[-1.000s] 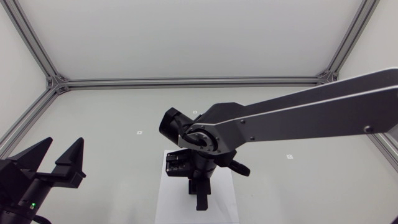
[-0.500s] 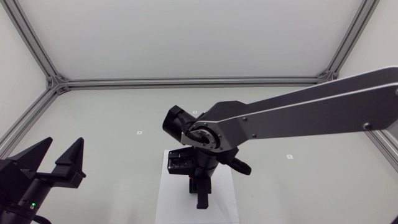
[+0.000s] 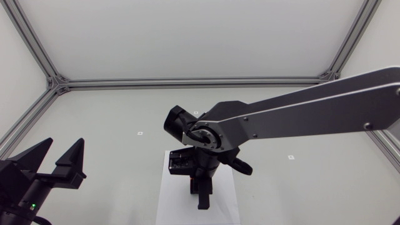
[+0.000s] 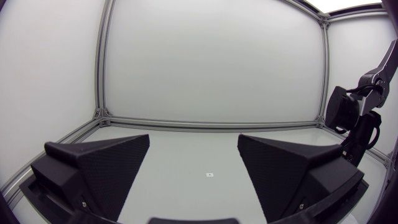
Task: Pick up the orange 2x2 brick with the right arm and stack it on top of the green 2x2 brick in the center
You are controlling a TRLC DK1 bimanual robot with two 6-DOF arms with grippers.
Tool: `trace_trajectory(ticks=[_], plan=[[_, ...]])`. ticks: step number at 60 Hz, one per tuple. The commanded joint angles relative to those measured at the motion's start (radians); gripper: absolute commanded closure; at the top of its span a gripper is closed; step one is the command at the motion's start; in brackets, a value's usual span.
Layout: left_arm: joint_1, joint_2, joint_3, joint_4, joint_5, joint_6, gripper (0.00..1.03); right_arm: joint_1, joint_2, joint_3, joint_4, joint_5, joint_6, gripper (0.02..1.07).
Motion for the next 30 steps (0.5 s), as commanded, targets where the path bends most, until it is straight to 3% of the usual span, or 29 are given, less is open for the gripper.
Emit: trace_trajectory(ticks=[1, 30], plan=[[0.007, -0.002, -0.041, -0.010, -0.003, -0.020, 0.04, -0.001, 0.116, -0.083, -0.044, -0.004, -0.025, 0.78], [0.006, -0.002, -0.041, -0.010, -0.003, -0.020, 0.04, 0.020, 0.126, -0.117, 0.008, 0.038, 0.000, 0.78]])
